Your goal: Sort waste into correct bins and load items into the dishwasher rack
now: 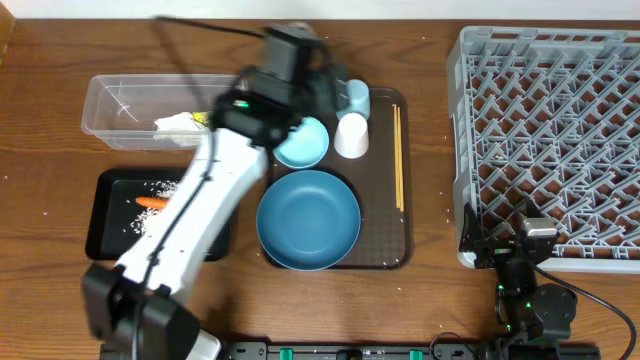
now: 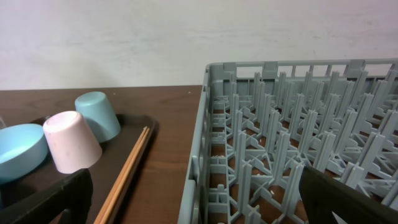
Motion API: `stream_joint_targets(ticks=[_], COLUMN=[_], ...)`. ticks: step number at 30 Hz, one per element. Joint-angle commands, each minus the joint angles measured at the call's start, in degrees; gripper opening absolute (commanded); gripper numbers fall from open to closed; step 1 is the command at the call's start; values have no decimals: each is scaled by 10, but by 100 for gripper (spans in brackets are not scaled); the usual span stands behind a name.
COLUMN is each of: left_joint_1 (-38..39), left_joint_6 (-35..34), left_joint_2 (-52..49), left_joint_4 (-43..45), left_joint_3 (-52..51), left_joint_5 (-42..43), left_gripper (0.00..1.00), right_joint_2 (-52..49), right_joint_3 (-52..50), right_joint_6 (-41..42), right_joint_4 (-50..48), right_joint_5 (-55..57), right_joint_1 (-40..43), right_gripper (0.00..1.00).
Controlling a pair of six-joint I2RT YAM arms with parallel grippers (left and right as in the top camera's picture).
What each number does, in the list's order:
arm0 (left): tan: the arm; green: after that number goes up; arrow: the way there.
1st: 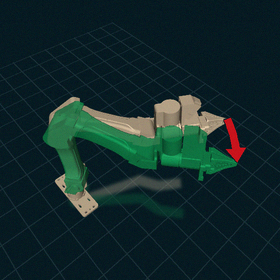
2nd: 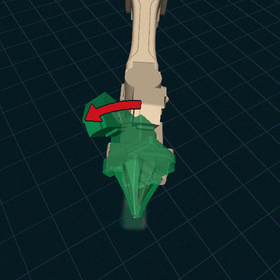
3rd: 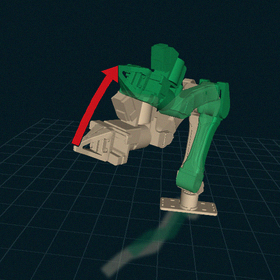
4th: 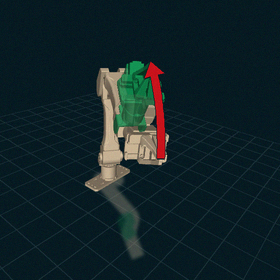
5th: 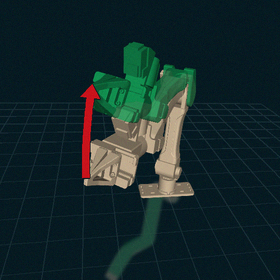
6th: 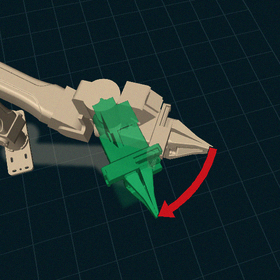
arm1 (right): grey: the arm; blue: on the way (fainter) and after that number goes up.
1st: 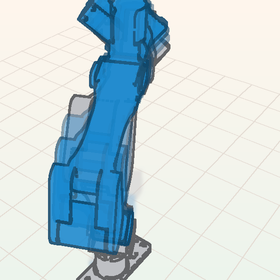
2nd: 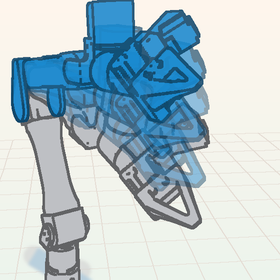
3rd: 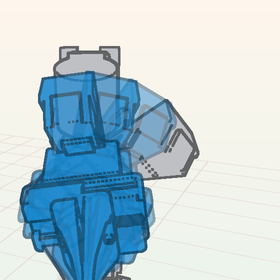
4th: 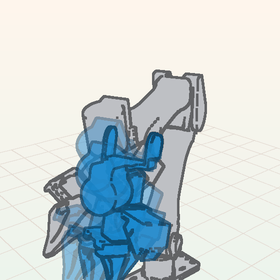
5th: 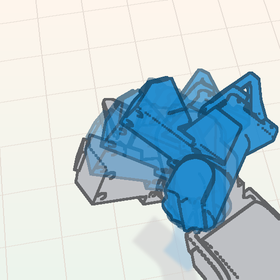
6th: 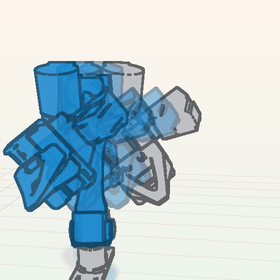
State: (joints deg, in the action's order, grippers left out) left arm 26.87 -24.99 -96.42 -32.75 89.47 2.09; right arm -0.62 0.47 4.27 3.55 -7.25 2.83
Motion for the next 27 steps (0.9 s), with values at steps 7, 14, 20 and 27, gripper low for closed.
stream_joint_targets(ticks=[7, 14, 20, 27], left_joint_1=[26, -20, -118, -235], left_joint_6=[59, -4, -58, -75], left_joint_2=[-62, -24, 20, 29], left_joint_4=[0, -65, -165, -292], left_joint_3=[0, 0, 0, 0], left_joint_5=[-78, -182, -232, -231], left_gripper=[98, 98, 98, 98], right_joint_2=[3, 3, 3, 3], right_joint_3=[-2, -2, -2, -2], right_joint_6=[-1, -1, -1, -1], right_joint_4=[1, 1, 1, 1], right_joint_5=[1, 1, 1, 1], right_joint_1=[10, 10, 10, 10], right_gripper=[99, 99, 99, 99])
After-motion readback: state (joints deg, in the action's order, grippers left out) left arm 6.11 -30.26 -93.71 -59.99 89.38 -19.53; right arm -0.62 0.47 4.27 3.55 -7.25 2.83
